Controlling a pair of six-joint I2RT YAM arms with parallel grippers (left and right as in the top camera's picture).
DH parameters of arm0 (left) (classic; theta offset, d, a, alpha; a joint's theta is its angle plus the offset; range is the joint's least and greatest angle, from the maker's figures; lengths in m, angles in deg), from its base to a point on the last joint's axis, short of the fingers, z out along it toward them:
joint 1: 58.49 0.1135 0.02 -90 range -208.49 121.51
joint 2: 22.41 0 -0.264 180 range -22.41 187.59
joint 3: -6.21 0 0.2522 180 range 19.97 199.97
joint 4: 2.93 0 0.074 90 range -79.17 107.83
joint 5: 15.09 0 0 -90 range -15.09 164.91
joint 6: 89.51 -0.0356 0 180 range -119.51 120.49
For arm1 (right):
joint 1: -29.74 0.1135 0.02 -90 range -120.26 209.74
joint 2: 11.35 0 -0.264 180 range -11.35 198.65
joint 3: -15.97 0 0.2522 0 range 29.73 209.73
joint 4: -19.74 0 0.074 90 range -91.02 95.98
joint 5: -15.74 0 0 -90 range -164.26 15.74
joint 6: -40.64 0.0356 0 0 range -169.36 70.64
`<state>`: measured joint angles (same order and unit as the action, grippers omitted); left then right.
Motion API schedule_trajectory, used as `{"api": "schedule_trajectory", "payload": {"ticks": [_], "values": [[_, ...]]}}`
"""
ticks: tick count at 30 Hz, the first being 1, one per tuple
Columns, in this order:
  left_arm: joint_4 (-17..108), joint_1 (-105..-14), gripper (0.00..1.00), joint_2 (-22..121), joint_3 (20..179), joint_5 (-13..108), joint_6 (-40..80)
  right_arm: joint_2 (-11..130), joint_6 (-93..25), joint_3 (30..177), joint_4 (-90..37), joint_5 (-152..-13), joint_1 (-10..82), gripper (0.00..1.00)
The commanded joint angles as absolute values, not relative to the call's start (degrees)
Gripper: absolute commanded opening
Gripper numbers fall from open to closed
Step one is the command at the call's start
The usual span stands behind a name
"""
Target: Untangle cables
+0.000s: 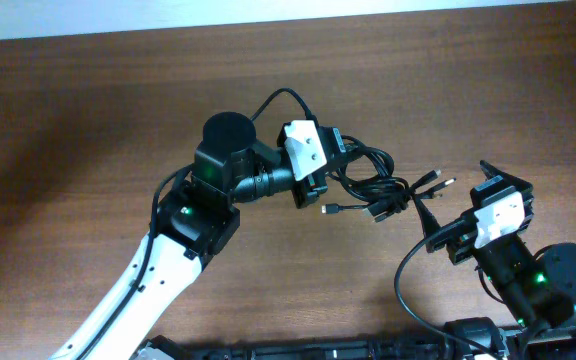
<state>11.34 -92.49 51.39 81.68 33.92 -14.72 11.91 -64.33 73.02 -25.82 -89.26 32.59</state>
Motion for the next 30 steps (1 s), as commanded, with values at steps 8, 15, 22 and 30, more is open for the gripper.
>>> {"api": "schedule_trajectory", "payload": {"ticks": [8, 15, 22, 30], "values": [[7.61, -92.69, 0.00, 49.77, 82.05, 30.97, -13.67, 12.00, -64.13, 73.76, -26.41, -91.14, 32.28, 0.98], [7.39, -92.69, 0.00, 49.82, 82.05, 35.98, -13.71, 12.00, -64.11, 73.76, -26.38, -91.14, 32.28, 0.99], [6.75, -92.73, 0.00, 49.84, 82.05, 33.13, -13.69, 12.00, -64.11, 73.76, -26.36, -91.12, 32.28, 0.99], [6.78, -92.75, 0.00, 49.82, 82.05, 24.96, -13.71, 12.00, -64.09, 73.76, -26.12, -90.92, 32.28, 0.99]]}}
